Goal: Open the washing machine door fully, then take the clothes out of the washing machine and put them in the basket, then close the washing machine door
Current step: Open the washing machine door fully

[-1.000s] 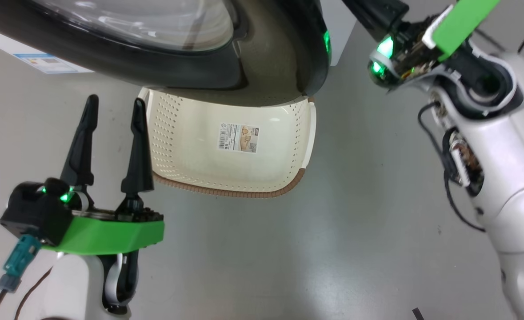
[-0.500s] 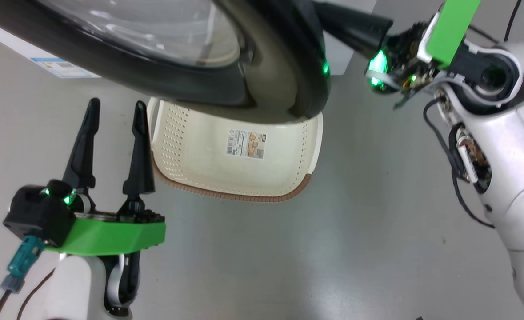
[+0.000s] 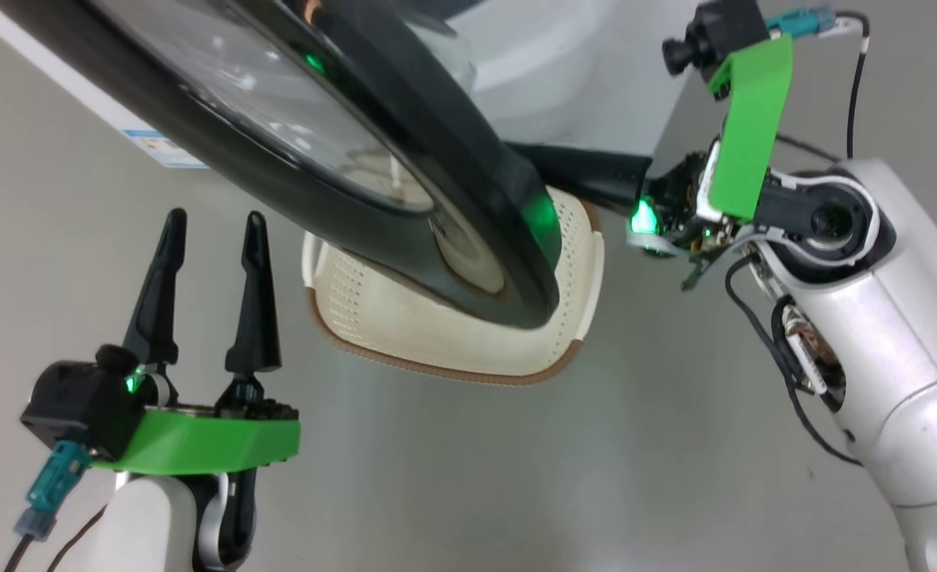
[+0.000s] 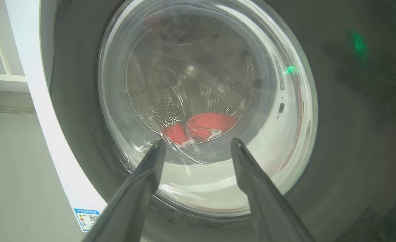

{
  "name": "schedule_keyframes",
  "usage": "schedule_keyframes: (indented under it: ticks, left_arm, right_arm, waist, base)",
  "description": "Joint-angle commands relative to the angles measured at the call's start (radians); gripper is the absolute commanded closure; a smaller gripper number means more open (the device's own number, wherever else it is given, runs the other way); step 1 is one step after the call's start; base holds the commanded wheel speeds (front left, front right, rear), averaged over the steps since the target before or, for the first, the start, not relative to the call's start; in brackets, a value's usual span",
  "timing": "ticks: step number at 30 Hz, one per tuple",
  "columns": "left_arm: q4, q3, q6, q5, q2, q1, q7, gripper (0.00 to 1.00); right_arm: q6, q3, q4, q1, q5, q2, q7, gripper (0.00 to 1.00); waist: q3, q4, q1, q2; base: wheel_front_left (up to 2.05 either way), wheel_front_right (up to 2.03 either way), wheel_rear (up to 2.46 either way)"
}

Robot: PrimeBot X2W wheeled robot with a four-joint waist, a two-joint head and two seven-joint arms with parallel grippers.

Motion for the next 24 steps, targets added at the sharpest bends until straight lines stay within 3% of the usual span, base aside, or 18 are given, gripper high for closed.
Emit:
schedule_keyframes:
  ticks: [1, 24]
  left_arm:
    - [-0.024, 0.029, 0.008, -0.009, 0.024, 0.018, -0.005, 0.00]
    - [0.003, 0.025, 0.023, -0.025, 0.024, 0.130, -0.005, 0.00]
  right_arm:
    - [0.004, 0.015, -0.027, 0.030, -0.005, 0.024, 0.014, 1.00]
    - [0.004, 0.073, 0.043, 0.190, -0.007, 0.095, 0.062, 1.00]
  waist:
    - [-0.028, 0.028, 0.0000, 0.0000]
    - [-0.224, 0.198, 0.0000, 0.0000]
  base:
    - [0.00, 0.00, 0.00]
    - [0.00, 0.00, 0.00]
